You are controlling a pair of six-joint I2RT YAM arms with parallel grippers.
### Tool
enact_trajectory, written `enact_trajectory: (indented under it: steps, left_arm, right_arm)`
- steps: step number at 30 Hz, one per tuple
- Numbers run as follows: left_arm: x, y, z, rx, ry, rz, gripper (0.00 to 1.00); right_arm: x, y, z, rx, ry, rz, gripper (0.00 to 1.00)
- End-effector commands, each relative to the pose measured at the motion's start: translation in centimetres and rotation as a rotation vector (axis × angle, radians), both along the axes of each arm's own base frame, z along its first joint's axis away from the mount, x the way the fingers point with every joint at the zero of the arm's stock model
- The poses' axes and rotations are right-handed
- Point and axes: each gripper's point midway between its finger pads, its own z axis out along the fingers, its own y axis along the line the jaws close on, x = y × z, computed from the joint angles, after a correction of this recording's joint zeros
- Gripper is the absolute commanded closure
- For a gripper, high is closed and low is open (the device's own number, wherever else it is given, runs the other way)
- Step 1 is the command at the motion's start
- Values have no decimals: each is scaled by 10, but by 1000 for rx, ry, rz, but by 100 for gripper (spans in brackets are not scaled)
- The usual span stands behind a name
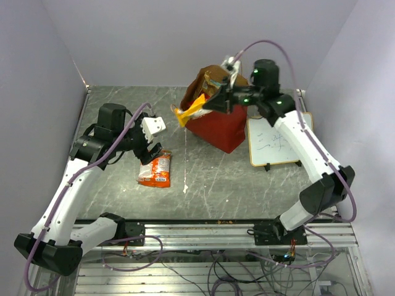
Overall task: Place the snacks into the paper bag
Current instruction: Place the snack in the paper bag.
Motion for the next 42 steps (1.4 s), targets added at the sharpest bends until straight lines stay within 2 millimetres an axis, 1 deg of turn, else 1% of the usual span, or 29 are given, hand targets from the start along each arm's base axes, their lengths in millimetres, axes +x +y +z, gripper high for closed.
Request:
enact_trajectory:
  steps: [1, 4, 6, 7, 10, 15, 20, 25, 34, 38, 39, 40, 42]
  left_arm:
    - [6, 6, 15, -7, -60, 33, 11]
    - [9, 9, 17, -6, -65, 55, 10]
    - [13, 11, 19, -2, -72, 75, 9]
    - [15, 13, 18, 2, -74, 91, 9]
    - [26, 21, 17, 13, -79, 168, 6]
    - [40, 34, 16, 29, -97, 271, 2]
    - [48, 44, 15, 36, -103, 337, 0]
    - [49, 48, 16, 28, -107, 354, 0]
    - [47, 47, 18, 13, -110, 343, 0]
    - [44, 46, 16, 8, -105, 331, 0]
    - [43, 46, 16, 7, -106, 331, 0]
    - [43, 47, 17, 5, -107, 332, 0]
    - [43, 46, 16, 5, -106, 330, 0]
  right_arm:
    - [5, -42, 49, 29, -142, -71, 100]
    - [20, -59, 62, -1, -205, -167, 100]
    - [35, -70, 67, -34, -242, -252, 100]
    - [46, -76, 68, -57, -261, -312, 100]
    - [69, -87, 68, -98, -291, -423, 100]
    - [100, -95, 58, -145, -320, -524, 100]
    - [126, -95, 43, -173, -311, -572, 100]
    - [151, -89, 18, -197, -267, -603, 100]
    - [182, -65, -25, -243, -203, -633, 100]
    - [196, -54, -50, -276, -177, -660, 100]
    - [198, -52, -57, -288, -170, -660, 99]
    - [200, -49, -62, -298, -164, -659, 96]
    - [204, -48, -72, -313, -153, -660, 85]
